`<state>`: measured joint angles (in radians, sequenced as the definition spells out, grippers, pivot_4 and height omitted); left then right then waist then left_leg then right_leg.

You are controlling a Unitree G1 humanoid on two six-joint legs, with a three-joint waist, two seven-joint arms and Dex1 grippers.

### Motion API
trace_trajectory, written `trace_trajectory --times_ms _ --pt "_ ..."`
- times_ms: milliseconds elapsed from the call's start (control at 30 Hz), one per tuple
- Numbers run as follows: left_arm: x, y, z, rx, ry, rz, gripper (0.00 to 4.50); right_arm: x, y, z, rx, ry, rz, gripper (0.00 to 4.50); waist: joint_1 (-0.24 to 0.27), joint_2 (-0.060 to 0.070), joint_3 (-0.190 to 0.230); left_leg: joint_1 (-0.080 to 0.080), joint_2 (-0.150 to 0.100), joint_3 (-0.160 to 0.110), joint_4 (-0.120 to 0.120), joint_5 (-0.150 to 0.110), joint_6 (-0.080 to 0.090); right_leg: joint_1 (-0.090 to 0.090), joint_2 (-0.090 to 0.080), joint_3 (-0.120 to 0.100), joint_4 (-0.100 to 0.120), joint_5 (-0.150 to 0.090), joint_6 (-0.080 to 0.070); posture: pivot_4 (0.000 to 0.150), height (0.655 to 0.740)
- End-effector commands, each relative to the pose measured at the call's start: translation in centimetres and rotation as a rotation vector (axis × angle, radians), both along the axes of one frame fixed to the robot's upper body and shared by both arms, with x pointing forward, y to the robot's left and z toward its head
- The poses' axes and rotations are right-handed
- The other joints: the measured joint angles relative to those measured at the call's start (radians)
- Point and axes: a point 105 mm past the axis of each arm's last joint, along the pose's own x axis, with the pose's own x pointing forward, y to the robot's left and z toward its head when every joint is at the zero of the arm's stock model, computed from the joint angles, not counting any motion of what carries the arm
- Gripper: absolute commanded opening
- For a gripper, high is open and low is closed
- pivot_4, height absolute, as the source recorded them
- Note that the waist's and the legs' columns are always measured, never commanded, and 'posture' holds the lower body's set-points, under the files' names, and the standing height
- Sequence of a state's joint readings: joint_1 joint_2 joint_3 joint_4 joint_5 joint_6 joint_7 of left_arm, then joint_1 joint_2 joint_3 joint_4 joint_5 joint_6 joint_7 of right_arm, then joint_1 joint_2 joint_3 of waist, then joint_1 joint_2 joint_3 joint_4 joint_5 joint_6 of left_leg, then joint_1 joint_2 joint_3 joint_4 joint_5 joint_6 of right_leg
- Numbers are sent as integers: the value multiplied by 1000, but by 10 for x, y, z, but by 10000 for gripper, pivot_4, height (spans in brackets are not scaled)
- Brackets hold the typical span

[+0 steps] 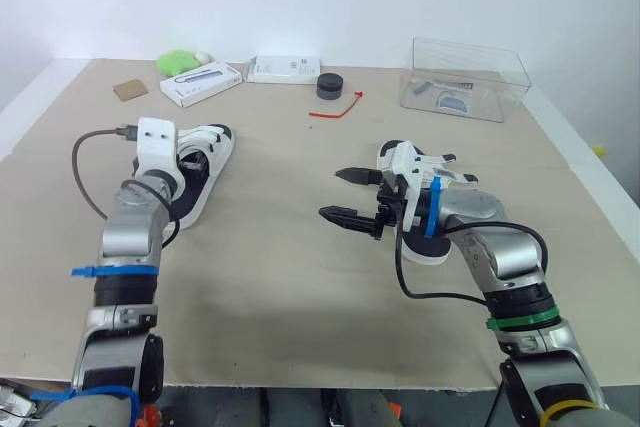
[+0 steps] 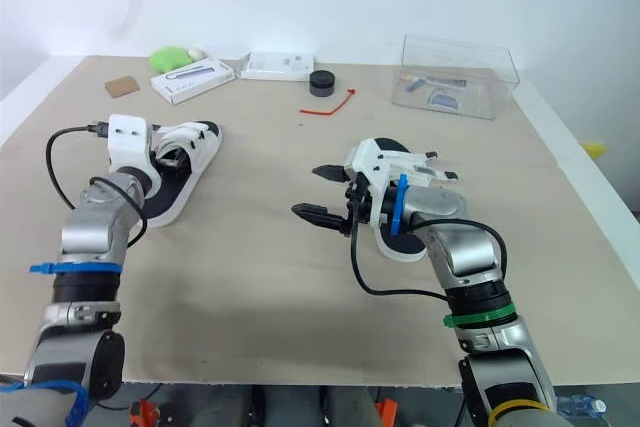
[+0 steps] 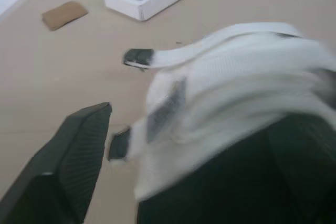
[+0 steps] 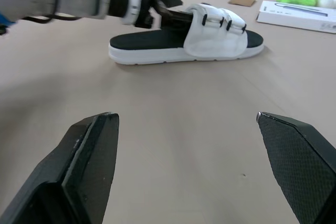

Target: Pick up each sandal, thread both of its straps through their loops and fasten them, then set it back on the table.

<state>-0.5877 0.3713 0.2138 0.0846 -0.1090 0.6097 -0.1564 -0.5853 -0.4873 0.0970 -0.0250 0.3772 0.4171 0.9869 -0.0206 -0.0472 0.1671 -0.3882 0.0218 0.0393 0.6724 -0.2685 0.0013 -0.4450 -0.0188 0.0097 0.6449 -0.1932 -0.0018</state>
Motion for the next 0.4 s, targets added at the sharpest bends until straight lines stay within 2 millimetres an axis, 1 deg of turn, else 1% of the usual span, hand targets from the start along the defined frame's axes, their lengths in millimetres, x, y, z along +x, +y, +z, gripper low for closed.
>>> trace_trajectory --times_ms 33,67,100,133,233,267,300,333,367,400 --pt "-32 -15 33 -29 -135 -161 44340 -16 -13 15 17 -88 24 45000 0 0 0 0 0 0 0 0 0 0 0 0 0 0 0 1500 7400" --pt "-42 -21 35 -47 -154 -214 44340 -21 -15 14 10 -98 35 45000 0 0 0 0 0 0 0 0 -1 0 0 0 0 0 0 1500 7400" --pt "-56 -28 36 -63 -171 -296 44340 -29 -18 11 4 -101 52 45000 0 0 0 0 0 0 0 -1 -1 0 -1 0 0 -2 1 1500 7400" --pt "-64 -33 36 -73 -178 -347 44340 -34 -20 9 1 -100 63 45000 0 0 0 0 0 0 0 -1 -1 0 -1 0 -1 -2 1 1500 7400" --pt "-93 -50 30 -24 -162 -565 44340 -52 -28 2 16 -66 90 45000 0 0 0 1 0 0 0 -1 -1 1 -1 0 0 -2 1 1500 7400" --pt "-99 -54 29 -15 -162 -616 44340 -55 -31 0 19 -54 94 45000 0 0 0 3 0 0 0 -1 -1 2 0 1 0 -3 1 1500 7400" --pt "-109 -66 20 93 -98 -758 44340 -60 -44 -8 13 -22 68 45000 0 0 0 4 0 0 0 0 0 3 1 1 0 -4 1 1500 7400" --pt "-116 -72 11 170 -41 -856 44340 -64 -53 -14 8 -1 49 45000 4 -1 0 4 0 0 0 1 0 4 2 1 0 -4 1 1500 7400" --pt "-121 -74 5 207 8 -933 44340 -68 -62 -20 -14 12 34 45000 5 0 0 4 -1 -1 0 2 0 4 5 0 0 -8 6 1500 7400" --pt "-125 -74 3 217 32 -983 44340 -70 -68 -24 -31 22 25 45000 5 0 0 6 -1 -1 0 2 0 5 6 -1 0 -9 6 1500 7400"
